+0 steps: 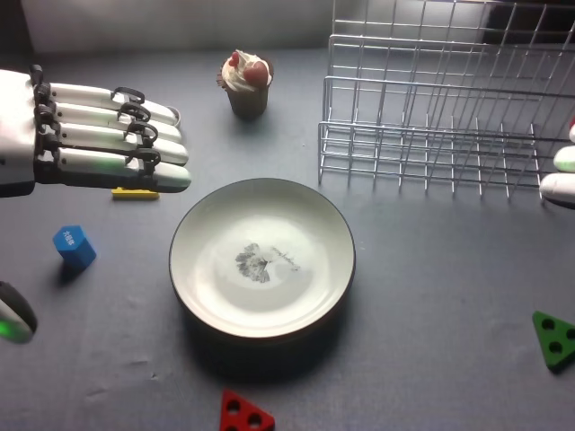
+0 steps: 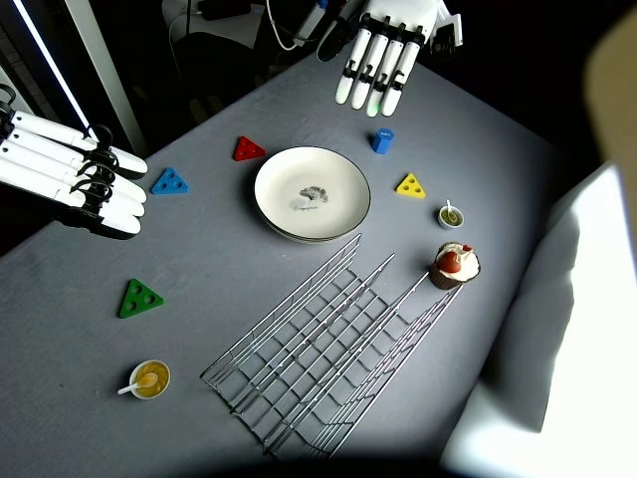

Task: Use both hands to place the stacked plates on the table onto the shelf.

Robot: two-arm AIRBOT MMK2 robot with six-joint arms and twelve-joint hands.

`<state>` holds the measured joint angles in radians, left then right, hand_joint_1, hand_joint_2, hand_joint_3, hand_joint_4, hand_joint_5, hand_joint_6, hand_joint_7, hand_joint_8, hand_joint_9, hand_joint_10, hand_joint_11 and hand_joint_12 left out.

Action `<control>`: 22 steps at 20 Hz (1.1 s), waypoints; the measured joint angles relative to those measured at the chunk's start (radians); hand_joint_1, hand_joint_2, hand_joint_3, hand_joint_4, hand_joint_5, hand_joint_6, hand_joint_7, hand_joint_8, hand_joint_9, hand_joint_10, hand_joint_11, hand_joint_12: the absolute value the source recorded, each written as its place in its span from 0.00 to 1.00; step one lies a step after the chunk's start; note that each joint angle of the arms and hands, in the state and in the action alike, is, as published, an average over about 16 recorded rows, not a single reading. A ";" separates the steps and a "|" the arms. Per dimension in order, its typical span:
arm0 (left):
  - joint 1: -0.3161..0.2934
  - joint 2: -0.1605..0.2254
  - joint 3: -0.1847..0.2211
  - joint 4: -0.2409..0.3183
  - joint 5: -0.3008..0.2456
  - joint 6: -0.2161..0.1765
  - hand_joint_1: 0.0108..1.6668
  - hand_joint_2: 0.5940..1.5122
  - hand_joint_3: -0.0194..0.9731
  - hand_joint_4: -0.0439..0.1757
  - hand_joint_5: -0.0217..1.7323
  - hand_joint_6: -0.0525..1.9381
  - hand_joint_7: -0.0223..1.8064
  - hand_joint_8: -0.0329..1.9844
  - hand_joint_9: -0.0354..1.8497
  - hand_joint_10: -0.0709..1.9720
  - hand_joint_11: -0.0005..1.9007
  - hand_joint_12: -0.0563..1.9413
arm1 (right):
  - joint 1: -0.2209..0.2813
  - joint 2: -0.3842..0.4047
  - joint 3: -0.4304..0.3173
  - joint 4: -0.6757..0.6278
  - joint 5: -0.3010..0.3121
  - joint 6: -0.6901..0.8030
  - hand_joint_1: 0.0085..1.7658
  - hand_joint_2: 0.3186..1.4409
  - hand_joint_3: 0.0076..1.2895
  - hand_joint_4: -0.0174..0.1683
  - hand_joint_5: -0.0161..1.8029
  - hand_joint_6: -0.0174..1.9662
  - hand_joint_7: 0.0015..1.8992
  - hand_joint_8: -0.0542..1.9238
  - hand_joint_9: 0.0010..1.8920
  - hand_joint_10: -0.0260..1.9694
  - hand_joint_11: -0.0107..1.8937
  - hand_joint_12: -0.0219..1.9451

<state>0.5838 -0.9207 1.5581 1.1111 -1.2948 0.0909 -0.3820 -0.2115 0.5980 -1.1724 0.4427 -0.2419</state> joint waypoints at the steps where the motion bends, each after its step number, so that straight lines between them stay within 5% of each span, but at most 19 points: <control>1: 0.000 0.000 0.000 0.000 0.000 0.000 0.03 0.28 0.05 0.17 0.08 0.03 0.08 0.01 0.08 0.04 0.04 0.06 | 0.000 0.000 0.000 0.000 0.000 0.000 0.02 0.44 0.04 0.06 0.02 0.02 0.02 0.04 0.02 0.03 0.03 0.02; 22: 0.014 -0.009 0.001 0.003 -0.040 0.022 0.01 0.36 0.04 0.19 0.09 0.03 0.11 0.02 0.11 0.04 0.06 0.05 | 0.002 -0.001 0.004 -0.022 0.000 0.028 0.01 0.50 0.00 0.08 0.04 0.02 0.05 0.04 0.05 0.02 0.06 0.02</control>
<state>0.5979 -0.9297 1.5589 1.1144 -1.3352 0.1125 -0.3804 -0.2123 0.6016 -1.1944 0.4425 -0.2139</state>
